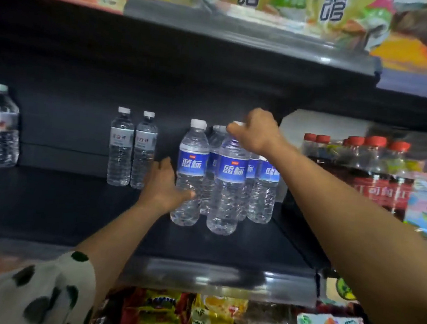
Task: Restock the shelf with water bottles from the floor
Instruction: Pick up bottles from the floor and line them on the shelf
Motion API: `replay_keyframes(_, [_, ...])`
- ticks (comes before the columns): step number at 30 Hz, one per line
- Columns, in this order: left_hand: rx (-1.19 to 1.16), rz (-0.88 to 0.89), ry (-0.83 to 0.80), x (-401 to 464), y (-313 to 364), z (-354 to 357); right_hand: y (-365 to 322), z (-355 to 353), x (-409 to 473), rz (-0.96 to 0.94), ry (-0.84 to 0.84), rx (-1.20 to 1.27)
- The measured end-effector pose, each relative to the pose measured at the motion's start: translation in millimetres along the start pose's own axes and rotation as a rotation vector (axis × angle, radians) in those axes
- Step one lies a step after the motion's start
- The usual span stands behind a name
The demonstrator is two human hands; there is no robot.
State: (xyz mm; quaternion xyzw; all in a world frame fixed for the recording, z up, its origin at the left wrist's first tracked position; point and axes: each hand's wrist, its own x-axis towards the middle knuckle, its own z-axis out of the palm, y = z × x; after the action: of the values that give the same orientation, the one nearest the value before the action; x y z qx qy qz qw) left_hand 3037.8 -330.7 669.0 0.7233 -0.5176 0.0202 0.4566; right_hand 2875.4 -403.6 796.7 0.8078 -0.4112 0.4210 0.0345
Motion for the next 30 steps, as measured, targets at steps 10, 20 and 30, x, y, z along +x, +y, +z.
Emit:
replay_keyframes(10, [-0.225, 0.068, -0.159, 12, -11, 12, 9, 32, 26, 0.011, -0.041, 0.060])
replay_keyframes(20, [-0.197, 0.084, -0.232, 11, -7, 4, 11, 30, 21, -0.006, -0.092, 0.101])
replay_keyframes(30, [-0.104, 0.167, -0.167, 2, 11, -25, -4, 5, -15, 0.001, -0.088, 0.072])
